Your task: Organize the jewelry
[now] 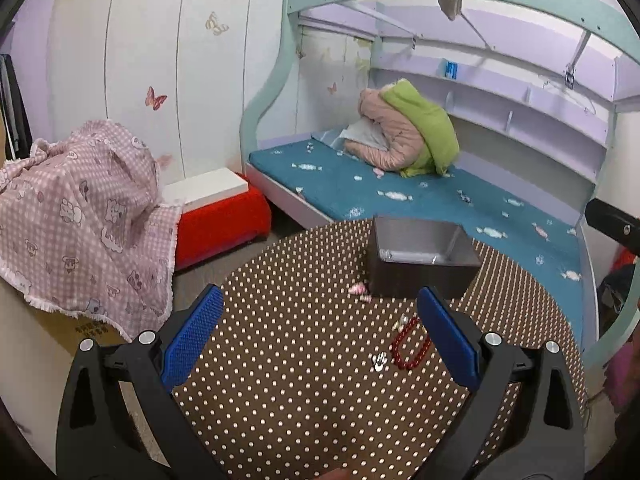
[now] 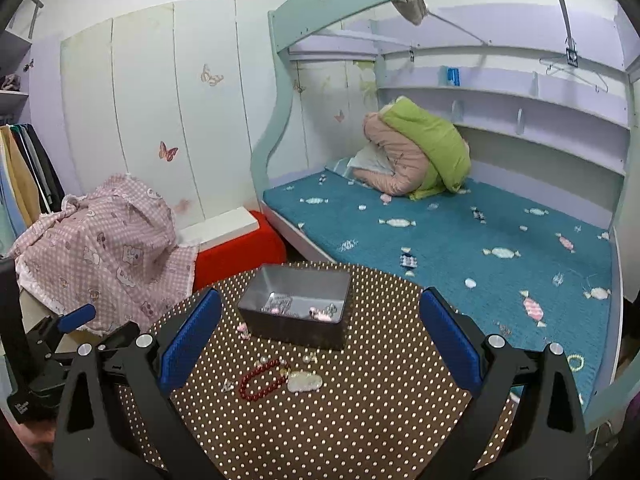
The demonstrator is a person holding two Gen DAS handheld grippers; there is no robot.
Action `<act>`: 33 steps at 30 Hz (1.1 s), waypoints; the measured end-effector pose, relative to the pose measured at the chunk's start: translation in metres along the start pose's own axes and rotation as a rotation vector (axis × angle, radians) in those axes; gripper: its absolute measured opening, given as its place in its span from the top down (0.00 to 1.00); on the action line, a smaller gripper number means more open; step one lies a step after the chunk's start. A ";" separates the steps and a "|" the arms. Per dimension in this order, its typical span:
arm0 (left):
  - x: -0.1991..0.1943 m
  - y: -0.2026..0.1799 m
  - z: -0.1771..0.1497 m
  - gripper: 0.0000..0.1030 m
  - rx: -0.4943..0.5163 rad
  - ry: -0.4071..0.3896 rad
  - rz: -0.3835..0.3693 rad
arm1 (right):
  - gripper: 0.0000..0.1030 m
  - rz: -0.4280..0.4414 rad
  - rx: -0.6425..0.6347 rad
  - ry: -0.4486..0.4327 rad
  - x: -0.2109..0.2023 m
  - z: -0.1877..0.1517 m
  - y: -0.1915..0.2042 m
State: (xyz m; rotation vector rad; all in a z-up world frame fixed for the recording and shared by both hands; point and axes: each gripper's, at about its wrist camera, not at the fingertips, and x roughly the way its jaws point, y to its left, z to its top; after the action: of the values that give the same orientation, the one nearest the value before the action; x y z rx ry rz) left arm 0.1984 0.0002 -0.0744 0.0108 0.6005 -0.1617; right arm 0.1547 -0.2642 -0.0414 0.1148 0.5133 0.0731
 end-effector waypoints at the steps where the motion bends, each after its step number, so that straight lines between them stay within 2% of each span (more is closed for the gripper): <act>1: 0.003 0.000 -0.004 0.05 0.006 0.010 0.002 | 0.07 0.001 0.004 0.015 0.003 -0.004 -0.001; 13: 0.063 -0.015 -0.046 0.05 0.065 0.169 -0.024 | 0.07 0.006 0.013 0.177 0.038 -0.040 -0.003; 29: 0.123 -0.039 -0.071 0.07 0.144 0.296 -0.051 | 0.08 0.005 0.020 0.257 0.058 -0.054 -0.014; 31: 0.127 -0.041 -0.072 0.15 0.146 0.305 -0.060 | 0.07 0.004 0.023 0.261 0.060 -0.055 -0.015; 32: 0.129 -0.042 -0.072 0.26 0.146 0.312 -0.065 | 0.07 0.004 0.023 0.263 0.061 -0.055 -0.016; 33: 0.132 -0.043 -0.073 0.28 0.144 0.326 -0.073 | 0.08 0.006 0.023 0.265 0.062 -0.055 -0.017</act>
State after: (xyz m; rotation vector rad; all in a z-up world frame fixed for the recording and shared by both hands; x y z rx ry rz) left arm 0.2586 -0.0574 -0.2076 0.1573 0.9139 -0.2767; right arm 0.1826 -0.2696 -0.1211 0.1302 0.7789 0.0884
